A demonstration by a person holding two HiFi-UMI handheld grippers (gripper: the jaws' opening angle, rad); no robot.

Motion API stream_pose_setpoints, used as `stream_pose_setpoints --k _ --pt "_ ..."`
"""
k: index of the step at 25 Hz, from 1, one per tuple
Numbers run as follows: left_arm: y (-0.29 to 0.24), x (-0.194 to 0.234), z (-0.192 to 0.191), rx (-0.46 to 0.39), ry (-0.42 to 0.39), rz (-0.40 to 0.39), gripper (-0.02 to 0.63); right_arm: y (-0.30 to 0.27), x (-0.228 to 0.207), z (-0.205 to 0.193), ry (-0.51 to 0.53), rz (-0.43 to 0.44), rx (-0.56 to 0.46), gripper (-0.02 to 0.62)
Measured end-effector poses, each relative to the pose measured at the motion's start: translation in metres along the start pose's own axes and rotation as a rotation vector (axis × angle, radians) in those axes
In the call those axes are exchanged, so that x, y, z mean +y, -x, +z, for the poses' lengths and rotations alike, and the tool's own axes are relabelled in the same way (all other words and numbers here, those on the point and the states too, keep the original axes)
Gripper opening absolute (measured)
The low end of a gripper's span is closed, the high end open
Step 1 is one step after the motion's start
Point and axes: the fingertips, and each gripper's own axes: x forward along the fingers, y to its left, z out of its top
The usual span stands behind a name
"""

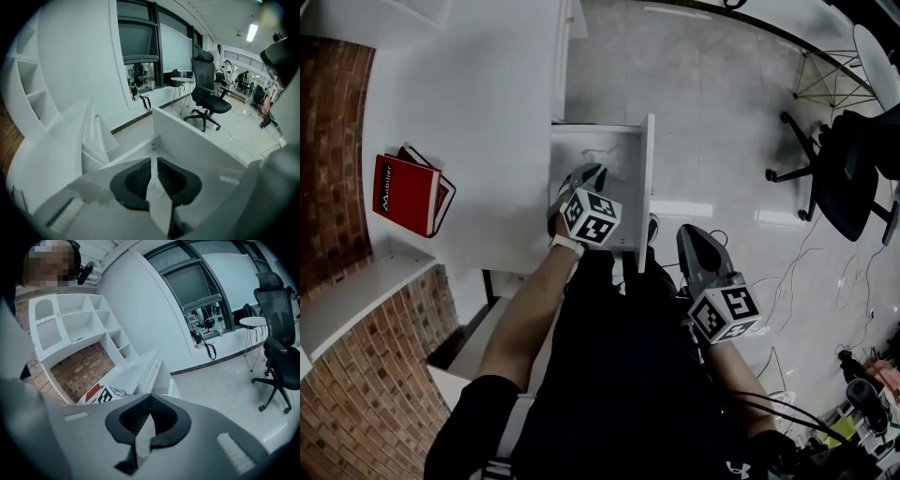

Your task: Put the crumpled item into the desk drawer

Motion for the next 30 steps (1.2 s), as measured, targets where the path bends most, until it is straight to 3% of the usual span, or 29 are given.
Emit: stream_pose_setpoints --k 17,30 --pt "0.161 0.049 0.085 -0.338 0.112 0.090 0.046 0.002 0.045 0.053 0.096 0.060 -0.132 0.003" --pt "0.278 0.045 0.132 -0.567 0.152 0.088 0.046 0.018 0.077 0.093 0.162 0.091 -0.233 0.003"
